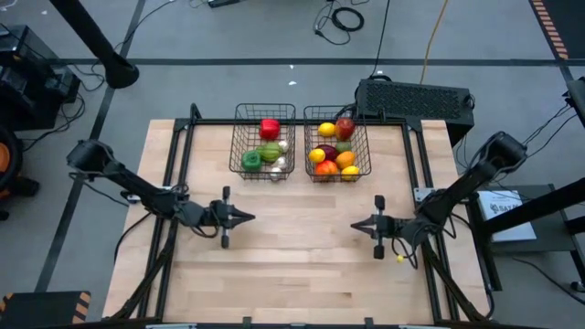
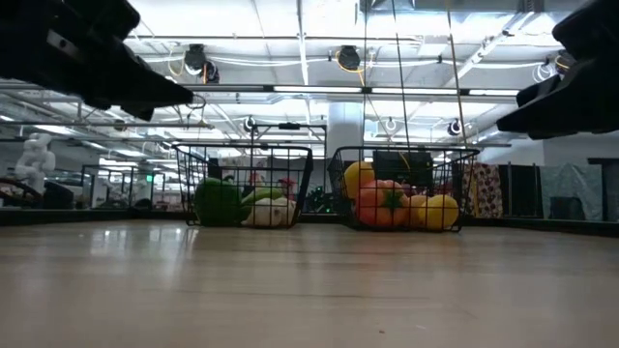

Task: Sort produce into baskets
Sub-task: Return to Home Position

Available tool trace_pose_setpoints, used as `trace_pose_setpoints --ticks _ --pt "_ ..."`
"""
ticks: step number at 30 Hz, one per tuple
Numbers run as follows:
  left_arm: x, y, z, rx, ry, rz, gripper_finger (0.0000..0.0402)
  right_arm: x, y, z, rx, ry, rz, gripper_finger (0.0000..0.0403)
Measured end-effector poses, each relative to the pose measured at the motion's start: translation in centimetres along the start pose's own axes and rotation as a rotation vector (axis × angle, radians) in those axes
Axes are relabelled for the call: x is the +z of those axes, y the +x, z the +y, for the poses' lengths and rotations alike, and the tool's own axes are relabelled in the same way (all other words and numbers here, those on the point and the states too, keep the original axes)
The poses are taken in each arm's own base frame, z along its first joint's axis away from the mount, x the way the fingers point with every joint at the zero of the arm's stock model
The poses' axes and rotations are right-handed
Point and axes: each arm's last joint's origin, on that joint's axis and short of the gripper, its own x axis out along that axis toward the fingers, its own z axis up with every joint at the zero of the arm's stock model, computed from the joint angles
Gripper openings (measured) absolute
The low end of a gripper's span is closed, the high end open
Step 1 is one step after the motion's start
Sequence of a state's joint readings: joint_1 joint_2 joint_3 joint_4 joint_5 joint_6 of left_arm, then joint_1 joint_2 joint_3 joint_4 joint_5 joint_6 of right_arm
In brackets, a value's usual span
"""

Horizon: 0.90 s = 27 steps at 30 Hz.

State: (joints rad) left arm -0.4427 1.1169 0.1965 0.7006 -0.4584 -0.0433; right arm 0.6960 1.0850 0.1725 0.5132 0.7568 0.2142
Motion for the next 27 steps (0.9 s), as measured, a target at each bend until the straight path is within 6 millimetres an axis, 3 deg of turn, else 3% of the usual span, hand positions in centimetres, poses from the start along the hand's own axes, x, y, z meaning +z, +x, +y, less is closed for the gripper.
trace_pose_setpoints --ticks 10,17,27 --pt "0.4 -3.4 1.5 -0.016 -0.042 -0.149 0.0004 -0.2 -1.4 -1.2 0.073 0.066 -0.05 0.0" --pt "0.5 -4.8 1.9 -0.125 -0.003 -0.22 0.0004 -0.7 -2.1 -1.8 0.11 0.097 -0.083 0.0" --pt "0.9 -7.0 3.6 0.038 0.052 -0.252 0.0004 -1.2 -2.6 -2.2 0.166 0.1 -0.113 0.0"
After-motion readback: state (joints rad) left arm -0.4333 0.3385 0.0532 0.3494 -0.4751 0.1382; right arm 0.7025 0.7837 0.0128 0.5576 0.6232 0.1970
